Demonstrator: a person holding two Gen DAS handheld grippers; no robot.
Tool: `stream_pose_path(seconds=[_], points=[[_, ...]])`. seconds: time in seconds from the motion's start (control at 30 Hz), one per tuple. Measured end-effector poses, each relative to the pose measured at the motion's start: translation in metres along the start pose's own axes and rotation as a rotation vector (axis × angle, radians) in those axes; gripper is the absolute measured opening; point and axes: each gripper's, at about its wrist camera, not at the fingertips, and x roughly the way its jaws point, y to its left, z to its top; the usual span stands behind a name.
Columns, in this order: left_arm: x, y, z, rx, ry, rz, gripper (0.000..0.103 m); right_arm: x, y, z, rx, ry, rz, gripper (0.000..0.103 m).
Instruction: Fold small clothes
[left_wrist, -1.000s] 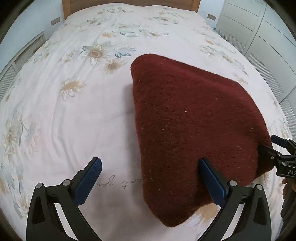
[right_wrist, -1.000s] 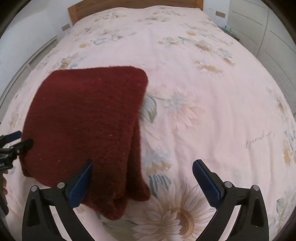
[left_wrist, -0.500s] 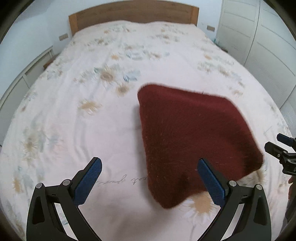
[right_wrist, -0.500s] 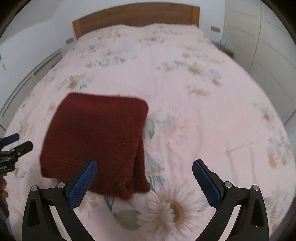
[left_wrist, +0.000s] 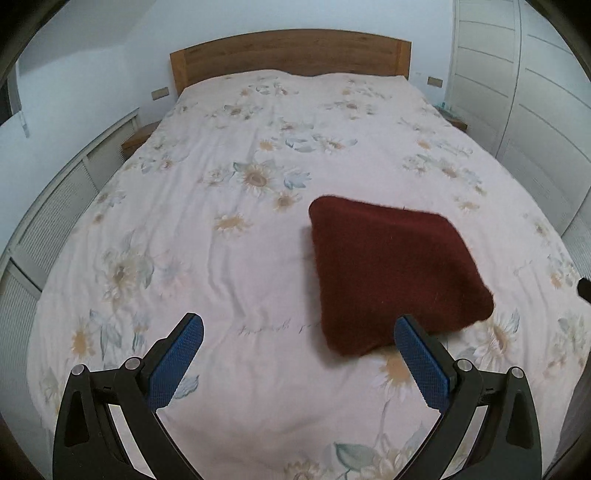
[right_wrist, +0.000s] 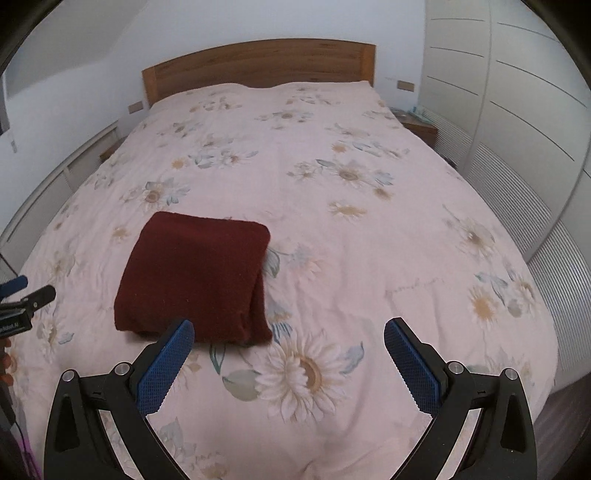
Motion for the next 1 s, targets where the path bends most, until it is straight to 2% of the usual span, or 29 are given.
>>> stream_pose_path(seconds=[0.33,1.0], points=[[0.004,0.0,-0.019,-0.02,0.044,0.015,0.102,-0.003,-0.006,-0.014,0.009,0.023,-0.008,0.103],[0.01,-0.004,-0.021,-0.009,0.064,0.033,0.102,0.0,-0.001,-0.018,-0.02,0.049,-0.017,0.103]])
